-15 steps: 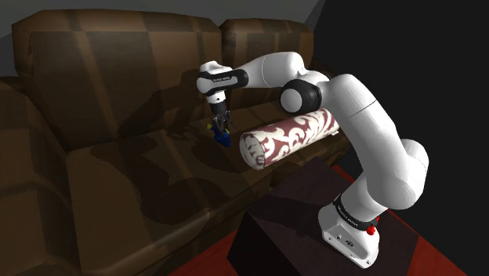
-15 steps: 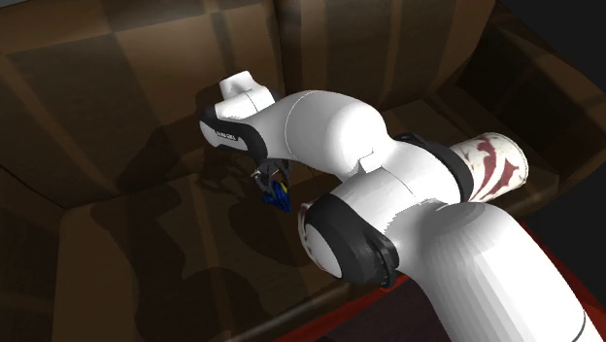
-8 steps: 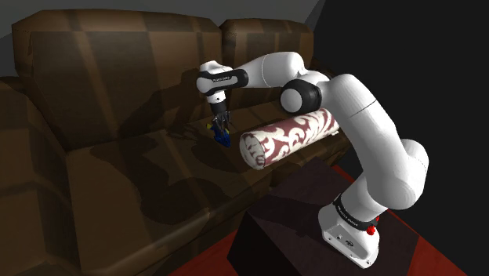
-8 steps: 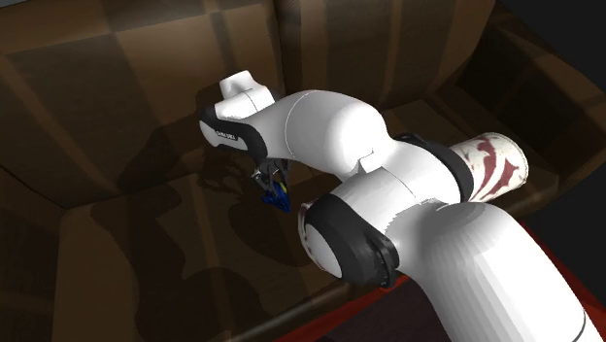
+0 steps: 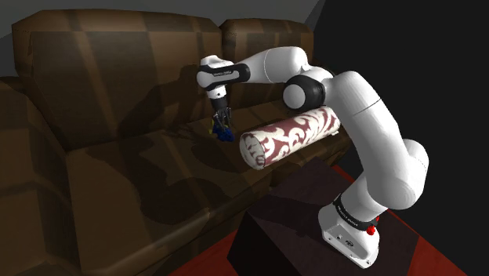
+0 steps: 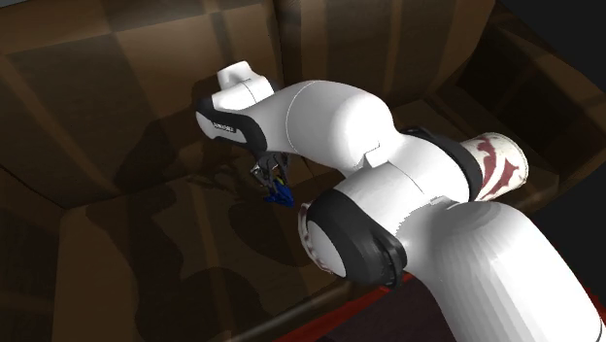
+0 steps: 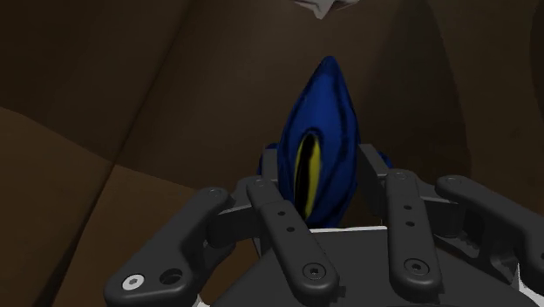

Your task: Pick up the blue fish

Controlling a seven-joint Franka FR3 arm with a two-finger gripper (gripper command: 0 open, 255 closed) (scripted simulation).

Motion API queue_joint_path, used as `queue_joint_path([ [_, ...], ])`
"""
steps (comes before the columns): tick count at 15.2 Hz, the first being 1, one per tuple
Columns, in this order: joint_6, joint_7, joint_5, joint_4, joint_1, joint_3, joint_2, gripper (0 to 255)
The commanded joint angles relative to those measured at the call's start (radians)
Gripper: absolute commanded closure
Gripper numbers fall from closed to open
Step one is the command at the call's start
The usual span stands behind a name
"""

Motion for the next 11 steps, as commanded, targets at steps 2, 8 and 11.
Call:
queue_joint_path([
  [2, -0.017, 0.0, 0.0, -0.012, 0.0, 0.0, -0.029, 255],
  [8, -0.062, -0.001, 0.001, -0.014, 0.0, 0.001, -0.076, 255],
  [11, -0.072, -0.001, 0.001, -0.013, 0.0, 0.001, -0.084, 255],
])
